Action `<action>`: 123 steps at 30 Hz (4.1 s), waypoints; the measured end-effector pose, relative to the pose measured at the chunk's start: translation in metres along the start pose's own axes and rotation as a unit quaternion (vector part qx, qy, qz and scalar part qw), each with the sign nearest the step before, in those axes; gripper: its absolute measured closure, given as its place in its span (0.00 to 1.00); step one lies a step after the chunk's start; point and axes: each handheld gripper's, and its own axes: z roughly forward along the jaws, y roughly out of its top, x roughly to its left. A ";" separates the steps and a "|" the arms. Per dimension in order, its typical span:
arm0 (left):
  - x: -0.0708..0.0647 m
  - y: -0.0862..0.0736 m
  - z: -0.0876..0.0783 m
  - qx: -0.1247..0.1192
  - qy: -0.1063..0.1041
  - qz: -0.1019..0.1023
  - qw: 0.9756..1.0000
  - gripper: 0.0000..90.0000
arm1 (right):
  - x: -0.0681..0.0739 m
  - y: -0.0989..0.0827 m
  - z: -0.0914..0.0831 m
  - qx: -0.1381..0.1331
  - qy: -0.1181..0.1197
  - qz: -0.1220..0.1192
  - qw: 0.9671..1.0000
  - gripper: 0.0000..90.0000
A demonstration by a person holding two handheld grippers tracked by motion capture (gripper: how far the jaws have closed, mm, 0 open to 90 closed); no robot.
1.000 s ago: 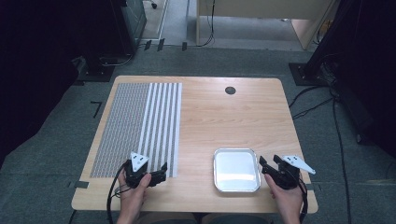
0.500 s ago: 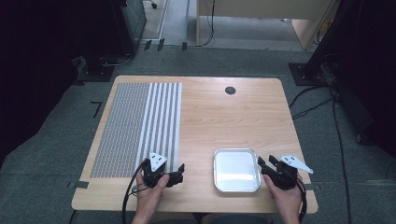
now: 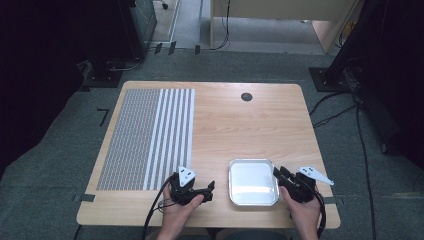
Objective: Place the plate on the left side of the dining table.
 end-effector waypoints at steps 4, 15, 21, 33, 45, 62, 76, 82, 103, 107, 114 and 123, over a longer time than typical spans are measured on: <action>-0.011 0.001 0.003 0.000 -0.013 -0.002 1.000 0.17 | -0.001 0.000 0.002 -0.005 0.022 0.018 1.000 0.84; -0.039 -0.002 0.011 -0.001 -0.067 0.001 0.998 0.61 | -0.008 0.002 0.007 -0.005 0.042 0.060 0.997 0.91; -0.047 -0.002 0.015 0.011 -0.095 -0.016 0.995 0.70 | -0.010 0.002 0.010 0.008 0.036 0.067 0.997 0.94; -0.060 -0.003 0.025 0.041 -0.074 0.003 0.996 0.79 | -0.015 0.001 0.011 0.021 0.051 0.098 0.994 0.96; -0.061 0.000 0.029 0.053 -0.072 0.018 0.996 0.86 | -0.016 0.002 0.003 0.019 0.062 0.119 0.991 0.97; -0.064 0.004 0.028 0.055 -0.066 0.054 0.995 0.91 | 0.000 -0.002 -0.001 0.036 0.006 0.076 0.996 0.95; -0.076 0.009 0.026 0.049 -0.077 0.079 0.993 0.67 | -0.001 0.005 -0.010 0.027 -0.022 0.124 0.992 0.99; -0.081 0.010 0.026 0.052 -0.096 0.082 0.991 0.64 | -0.012 0.010 -0.020 0.016 -0.037 0.128 0.991 0.99; -0.092 0.009 0.031 0.070 -0.106 0.083 0.988 0.67 | -0.018 0.028 0.004 0.038 -0.041 0.032 0.998 0.93; -0.093 0.007 0.033 0.080 -0.100 0.080 0.989 0.68 | -0.018 0.025 0.007 0.048 -0.041 0.042 0.997 0.96; -0.093 0.007 0.034 0.084 -0.108 0.064 0.989 0.67 | -0.020 0.024 0.002 0.042 -0.047 0.099 0.993 0.98; -0.088 0.008 0.036 0.064 -0.090 0.043 0.993 0.90 | -0.018 0.022 0.000 0.038 -0.048 0.115 0.992 0.98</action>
